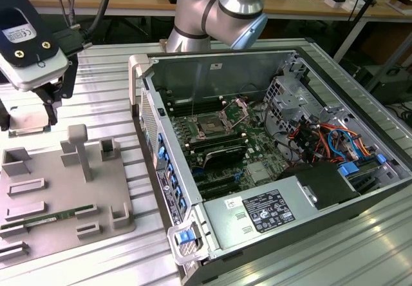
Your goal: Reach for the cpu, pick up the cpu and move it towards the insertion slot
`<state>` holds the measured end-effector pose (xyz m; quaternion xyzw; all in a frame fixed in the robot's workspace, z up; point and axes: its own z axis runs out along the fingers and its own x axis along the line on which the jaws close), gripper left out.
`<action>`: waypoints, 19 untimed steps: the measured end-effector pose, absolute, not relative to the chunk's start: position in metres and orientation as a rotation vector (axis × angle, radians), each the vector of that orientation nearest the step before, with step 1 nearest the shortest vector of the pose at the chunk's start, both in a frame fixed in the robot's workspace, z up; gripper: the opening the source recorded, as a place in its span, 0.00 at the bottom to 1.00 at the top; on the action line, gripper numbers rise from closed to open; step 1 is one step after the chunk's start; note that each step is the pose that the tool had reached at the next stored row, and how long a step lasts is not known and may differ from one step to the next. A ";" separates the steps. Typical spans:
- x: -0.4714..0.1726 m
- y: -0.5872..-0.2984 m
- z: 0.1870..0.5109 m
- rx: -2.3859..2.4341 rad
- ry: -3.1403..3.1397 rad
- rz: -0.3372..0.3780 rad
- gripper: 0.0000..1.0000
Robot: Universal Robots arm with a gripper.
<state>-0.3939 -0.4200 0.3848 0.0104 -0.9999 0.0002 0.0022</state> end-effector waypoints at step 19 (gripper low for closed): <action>-0.376 -0.420 0.385 0.033 -3.137 0.001 0.55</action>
